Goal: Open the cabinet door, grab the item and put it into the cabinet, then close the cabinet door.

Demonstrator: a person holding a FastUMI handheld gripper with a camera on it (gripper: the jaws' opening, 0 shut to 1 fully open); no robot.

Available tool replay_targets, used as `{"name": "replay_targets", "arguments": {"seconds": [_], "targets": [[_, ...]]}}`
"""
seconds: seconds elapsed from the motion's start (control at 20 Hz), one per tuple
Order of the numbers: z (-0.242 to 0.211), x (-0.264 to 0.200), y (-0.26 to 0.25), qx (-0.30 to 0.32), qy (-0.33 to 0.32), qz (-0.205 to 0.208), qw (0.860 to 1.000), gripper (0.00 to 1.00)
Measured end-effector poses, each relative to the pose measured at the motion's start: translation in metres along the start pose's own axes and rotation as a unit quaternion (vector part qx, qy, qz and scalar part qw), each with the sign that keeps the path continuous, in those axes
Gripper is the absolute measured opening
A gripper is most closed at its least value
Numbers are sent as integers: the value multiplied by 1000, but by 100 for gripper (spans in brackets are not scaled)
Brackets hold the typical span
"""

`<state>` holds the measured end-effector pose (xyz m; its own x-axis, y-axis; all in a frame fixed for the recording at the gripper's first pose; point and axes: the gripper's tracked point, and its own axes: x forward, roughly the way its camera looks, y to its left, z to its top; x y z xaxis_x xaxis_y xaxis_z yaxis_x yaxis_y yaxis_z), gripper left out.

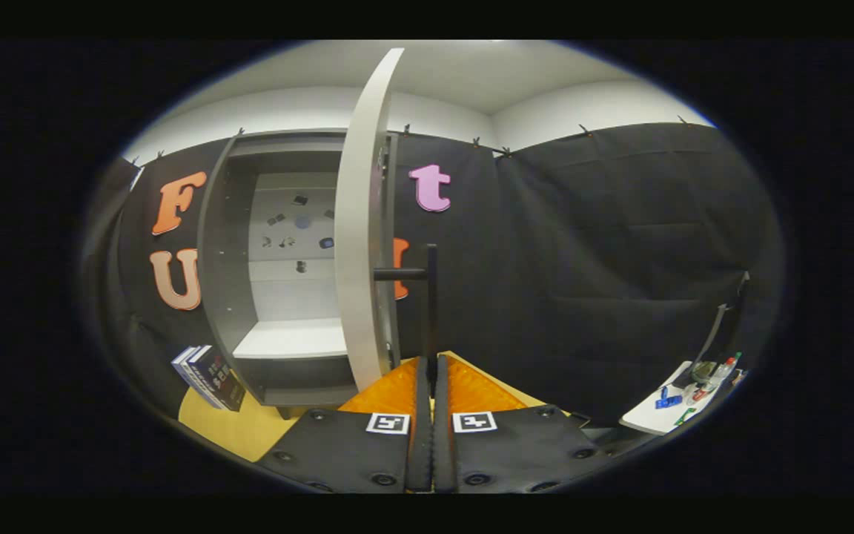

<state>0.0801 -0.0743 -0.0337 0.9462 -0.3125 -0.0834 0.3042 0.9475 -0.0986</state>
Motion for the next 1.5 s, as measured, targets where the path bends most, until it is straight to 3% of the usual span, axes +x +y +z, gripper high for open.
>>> {"name": "replay_targets", "arguments": {"seconds": [0.2,0.35,0.55,0.85,1.0,1.2,1.5], "targets": [[-4,-7,-28,-42,-4,-57,997,8],[-4,-18,-20,-30,-24,-65,997,8],[-7,-32,24,-3,-61,-14,998,31],[-78,-15,105,7,-16,91,996,66],[-115,-2,133,1,-2,120,993,83],[-166,17,160,-9,12,151,988,99],[-241,46,186,-27,28,191,981,99]]}}
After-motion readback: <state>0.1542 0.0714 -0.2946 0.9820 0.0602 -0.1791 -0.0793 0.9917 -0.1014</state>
